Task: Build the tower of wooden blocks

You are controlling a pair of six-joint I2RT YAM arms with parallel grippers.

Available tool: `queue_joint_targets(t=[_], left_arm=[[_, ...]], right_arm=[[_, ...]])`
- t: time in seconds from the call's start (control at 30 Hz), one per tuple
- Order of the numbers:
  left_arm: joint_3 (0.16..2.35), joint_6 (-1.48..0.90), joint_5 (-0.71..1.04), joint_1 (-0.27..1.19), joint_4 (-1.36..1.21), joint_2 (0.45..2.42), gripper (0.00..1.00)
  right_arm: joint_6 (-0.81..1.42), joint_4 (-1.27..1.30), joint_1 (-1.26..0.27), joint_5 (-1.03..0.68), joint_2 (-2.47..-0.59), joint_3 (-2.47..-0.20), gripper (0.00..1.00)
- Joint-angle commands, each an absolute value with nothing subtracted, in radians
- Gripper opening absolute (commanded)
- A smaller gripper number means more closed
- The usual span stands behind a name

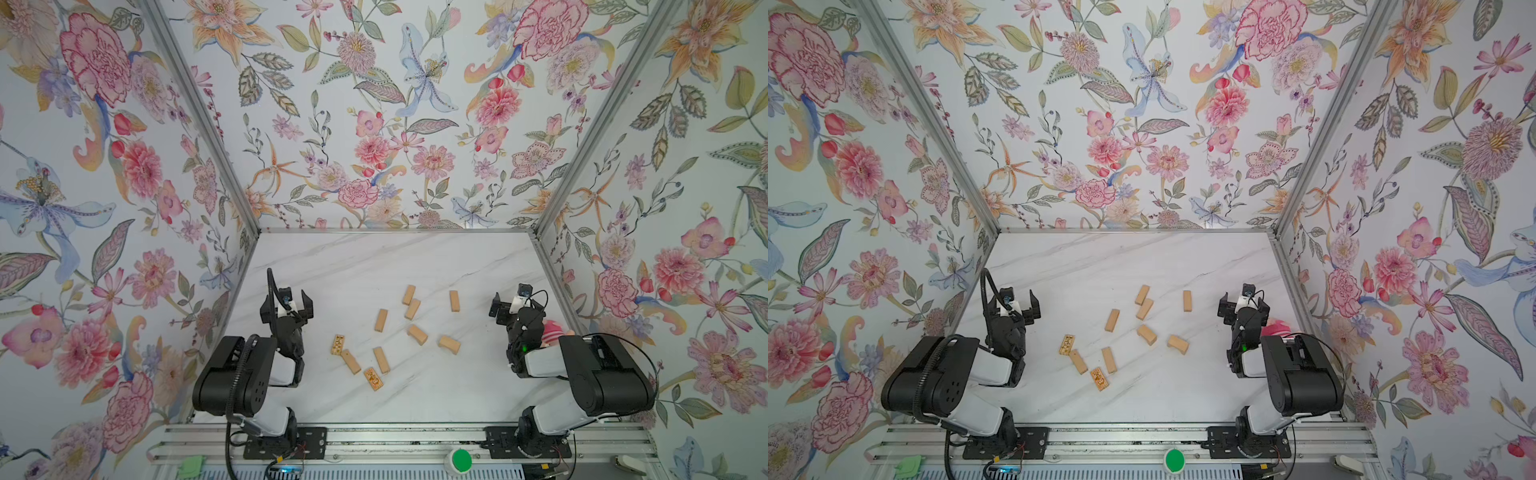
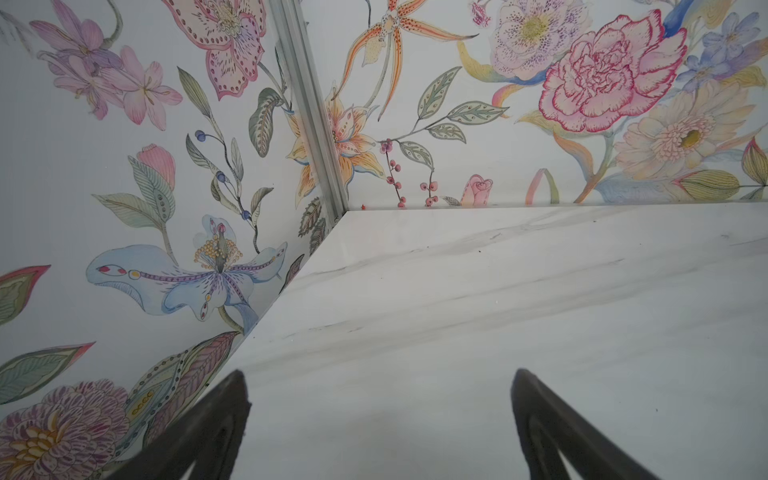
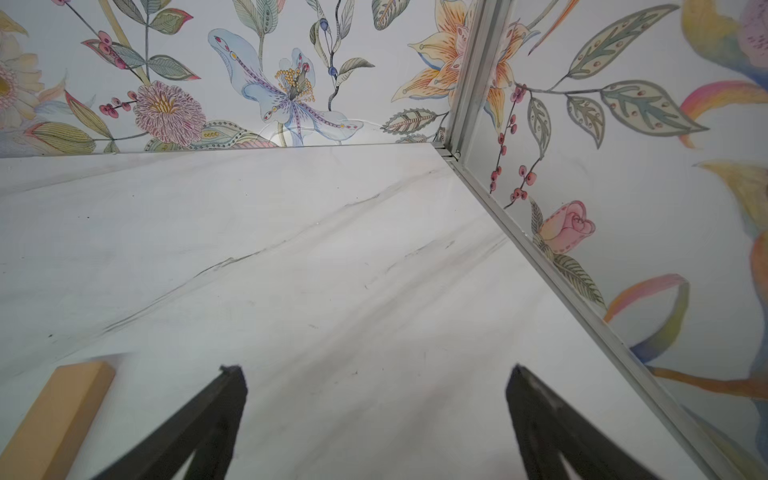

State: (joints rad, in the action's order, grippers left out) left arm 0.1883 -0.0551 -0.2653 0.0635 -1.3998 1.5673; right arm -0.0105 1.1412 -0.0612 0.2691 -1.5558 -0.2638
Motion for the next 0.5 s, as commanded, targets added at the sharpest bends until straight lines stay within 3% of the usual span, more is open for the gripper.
queue_joint_targets(t=[0.0, 0.47], left_arm=[[0.195, -0.041, -0.264, 0.067, -1.431, 1.577, 0.99], [0.202, -0.039, -0.258, 0.066, -1.421, 1.578, 0.99]], right_arm=[[-0.005, 1.149, -0.064, 0.273, -1.553, -0.275, 0.99], [-0.005, 1.149, -0.064, 0.273, -1.553, -0.275, 0.99]])
